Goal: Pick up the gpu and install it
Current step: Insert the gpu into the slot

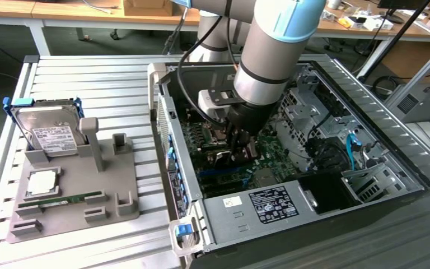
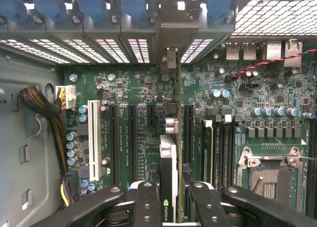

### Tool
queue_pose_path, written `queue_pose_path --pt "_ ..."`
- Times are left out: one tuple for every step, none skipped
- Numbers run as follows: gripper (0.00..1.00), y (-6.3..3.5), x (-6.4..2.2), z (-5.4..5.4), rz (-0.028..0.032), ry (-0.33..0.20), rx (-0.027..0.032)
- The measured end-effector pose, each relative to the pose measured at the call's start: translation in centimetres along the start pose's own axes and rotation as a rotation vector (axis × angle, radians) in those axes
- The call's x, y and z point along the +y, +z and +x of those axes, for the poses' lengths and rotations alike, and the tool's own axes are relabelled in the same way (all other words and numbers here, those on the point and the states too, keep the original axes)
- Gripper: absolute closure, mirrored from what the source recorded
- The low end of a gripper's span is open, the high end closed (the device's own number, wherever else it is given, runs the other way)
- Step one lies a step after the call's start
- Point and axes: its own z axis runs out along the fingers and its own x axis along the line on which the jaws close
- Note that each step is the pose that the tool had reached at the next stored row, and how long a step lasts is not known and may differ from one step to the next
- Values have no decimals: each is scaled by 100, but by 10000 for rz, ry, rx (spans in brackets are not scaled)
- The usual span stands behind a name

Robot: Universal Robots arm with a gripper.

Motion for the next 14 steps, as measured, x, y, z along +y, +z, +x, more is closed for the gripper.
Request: queue_pose_path --pt "73 0 0 1 0 49 0" --pt "73 0 0 2 0 80 0" --pt "73 0 0 2 0 80 -1" --pt "73 0 0 2 0 80 -1" --pt "73 1 0 3 1 80 -2" --pt "73 0 0 3 0 80 -1" --pt "73 0 0 3 1 80 -1" --pt "73 0 0 4 0 80 -1" --pt "73 1 0 7 1 80 -3" --pt "73 3 0 9 1 80 -2" --pt "73 4 0 10 1 80 -1" --pt "73 4 0 10 0 81 0" --pt "73 4 0 10 -1 80 1" --pt "73 4 0 10 0 80 0"
